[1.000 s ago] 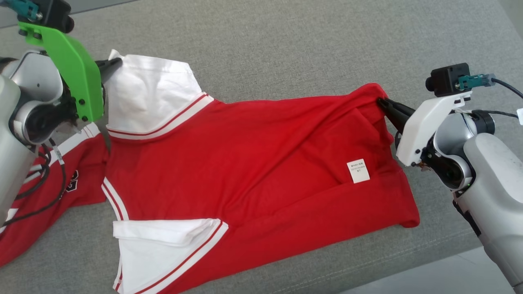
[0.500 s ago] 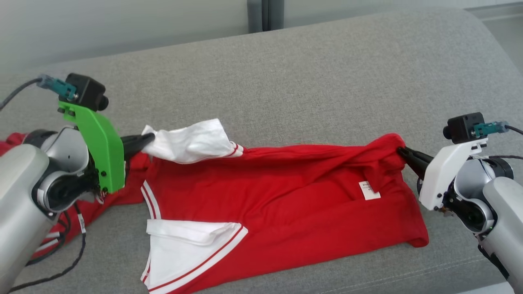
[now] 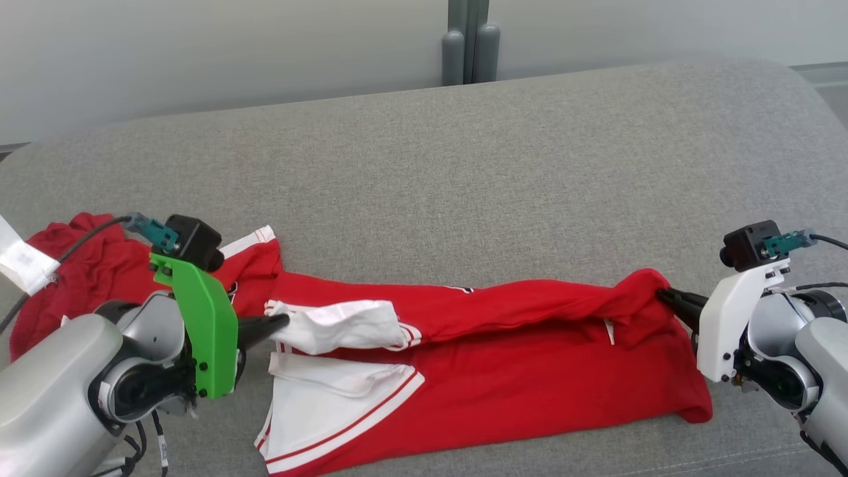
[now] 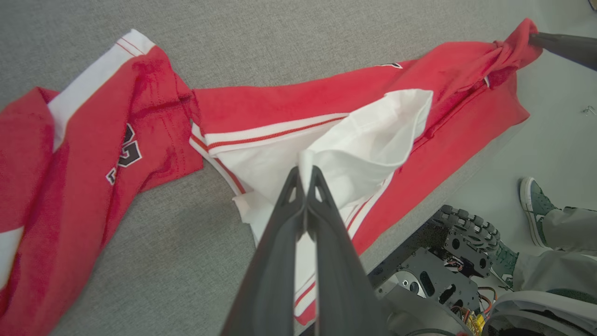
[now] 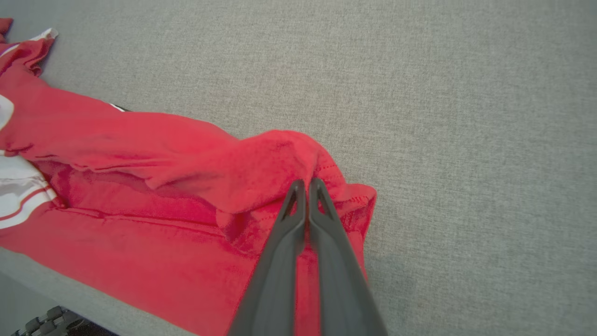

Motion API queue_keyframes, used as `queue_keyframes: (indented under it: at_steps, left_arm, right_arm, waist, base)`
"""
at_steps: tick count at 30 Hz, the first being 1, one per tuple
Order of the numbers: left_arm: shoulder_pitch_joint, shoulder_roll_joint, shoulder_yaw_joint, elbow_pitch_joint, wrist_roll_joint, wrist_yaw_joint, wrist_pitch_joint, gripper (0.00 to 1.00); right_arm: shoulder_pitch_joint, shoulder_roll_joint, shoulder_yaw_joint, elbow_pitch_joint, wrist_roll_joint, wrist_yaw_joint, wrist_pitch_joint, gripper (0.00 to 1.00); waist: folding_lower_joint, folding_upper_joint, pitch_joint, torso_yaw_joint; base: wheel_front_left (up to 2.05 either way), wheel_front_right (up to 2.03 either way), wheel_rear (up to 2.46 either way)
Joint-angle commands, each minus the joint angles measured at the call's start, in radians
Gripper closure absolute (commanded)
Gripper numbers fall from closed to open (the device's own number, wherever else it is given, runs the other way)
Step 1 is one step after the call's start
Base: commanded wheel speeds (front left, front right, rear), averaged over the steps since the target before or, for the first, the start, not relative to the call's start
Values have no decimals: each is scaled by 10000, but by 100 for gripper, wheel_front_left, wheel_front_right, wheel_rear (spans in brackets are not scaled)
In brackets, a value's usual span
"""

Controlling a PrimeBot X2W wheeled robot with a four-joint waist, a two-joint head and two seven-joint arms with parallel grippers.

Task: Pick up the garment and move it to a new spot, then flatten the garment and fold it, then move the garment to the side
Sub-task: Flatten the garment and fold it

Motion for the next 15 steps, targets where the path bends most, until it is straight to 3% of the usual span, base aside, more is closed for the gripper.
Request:
queue_keyframes:
  at_steps: [1, 15]
  left_arm:
    - [235, -12, -64, -78, -86, 59, 72, 100]
    - [1280, -84, -455, -463, -430, 314, 24, 100]
  right_arm:
    - [206, -133, 120, -44, 94, 1, 69, 100]
    - [160, -320, 733, 176, 150, 1, -111, 100]
  waist:
    - [0, -1, -89, 29]
    - [0, -1, -236, -114]
  base:
    - [0, 0, 0]
    - [0, 0, 0]
